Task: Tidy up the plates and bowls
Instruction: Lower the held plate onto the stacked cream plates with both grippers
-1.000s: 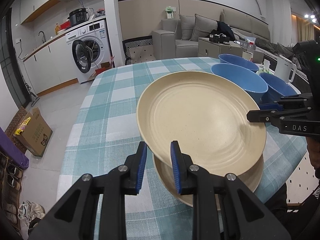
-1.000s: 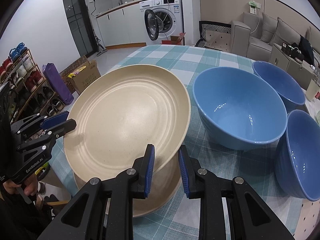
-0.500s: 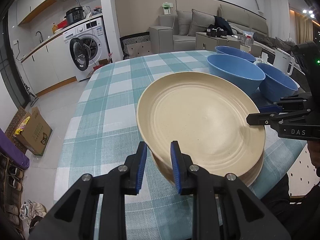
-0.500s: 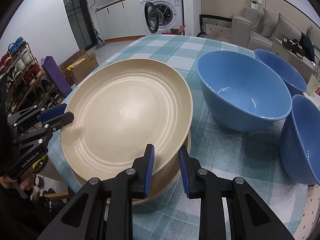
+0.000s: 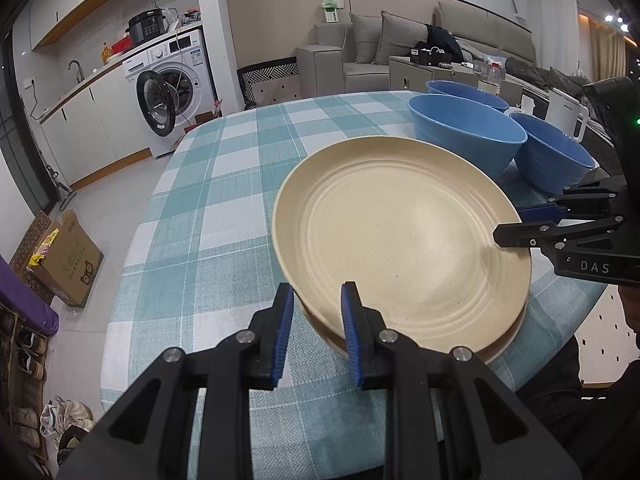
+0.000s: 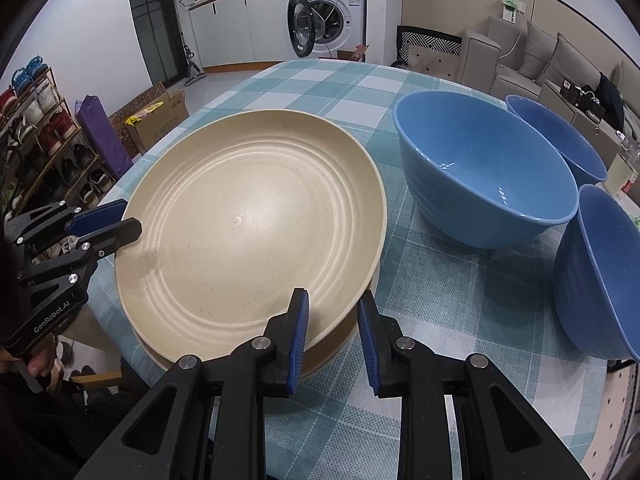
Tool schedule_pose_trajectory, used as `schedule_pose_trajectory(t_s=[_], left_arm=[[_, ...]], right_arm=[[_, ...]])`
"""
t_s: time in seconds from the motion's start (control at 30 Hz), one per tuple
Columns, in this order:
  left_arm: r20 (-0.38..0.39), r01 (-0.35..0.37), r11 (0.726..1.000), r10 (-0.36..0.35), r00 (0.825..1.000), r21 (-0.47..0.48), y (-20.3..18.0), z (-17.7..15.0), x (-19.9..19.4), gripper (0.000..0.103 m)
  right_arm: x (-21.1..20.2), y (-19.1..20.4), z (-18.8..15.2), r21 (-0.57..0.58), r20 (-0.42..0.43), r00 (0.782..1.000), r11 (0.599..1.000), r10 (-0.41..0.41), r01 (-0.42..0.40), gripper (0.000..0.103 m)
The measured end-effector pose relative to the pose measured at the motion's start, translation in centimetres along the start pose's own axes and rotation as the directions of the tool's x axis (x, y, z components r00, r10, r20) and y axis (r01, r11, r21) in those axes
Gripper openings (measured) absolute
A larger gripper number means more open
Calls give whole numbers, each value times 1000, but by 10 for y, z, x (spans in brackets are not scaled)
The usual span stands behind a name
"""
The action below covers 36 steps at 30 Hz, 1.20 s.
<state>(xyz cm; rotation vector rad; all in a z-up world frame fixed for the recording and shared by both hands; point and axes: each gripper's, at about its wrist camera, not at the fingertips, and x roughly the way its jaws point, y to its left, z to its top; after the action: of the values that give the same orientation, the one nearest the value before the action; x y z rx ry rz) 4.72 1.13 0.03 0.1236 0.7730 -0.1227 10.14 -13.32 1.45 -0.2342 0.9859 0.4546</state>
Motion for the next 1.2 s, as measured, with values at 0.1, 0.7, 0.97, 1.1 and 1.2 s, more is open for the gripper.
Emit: schedule_pose_trajectory(t_s=[0.1,0.7,0.97,1.1,1.2], left_arm=[[-5,2,1000,-2,1000,1,-1,-1,0,22],[-32,10,1000,-9,999,19,-6,-6,5,22],[-35,3,999,-1,999,39,-9,-9,7,24],[-34,5,999,-3,999,45,-10,-10,7,28],[-35,14,999,-12,999,39,-8,-10,6,29]], right_arm=[[1,1,-2,-7,-9,1000,1000,-10,10,25],[5,7,-14,-40,-48,997,997,-62,60,28],[5,8,-14,-42,-52,997,998,-57,55,32],[5,6,-15,-32,-52,998,999,-44,42,33],[4,5,-15,-29,-51,998,999,-36,35,34]])
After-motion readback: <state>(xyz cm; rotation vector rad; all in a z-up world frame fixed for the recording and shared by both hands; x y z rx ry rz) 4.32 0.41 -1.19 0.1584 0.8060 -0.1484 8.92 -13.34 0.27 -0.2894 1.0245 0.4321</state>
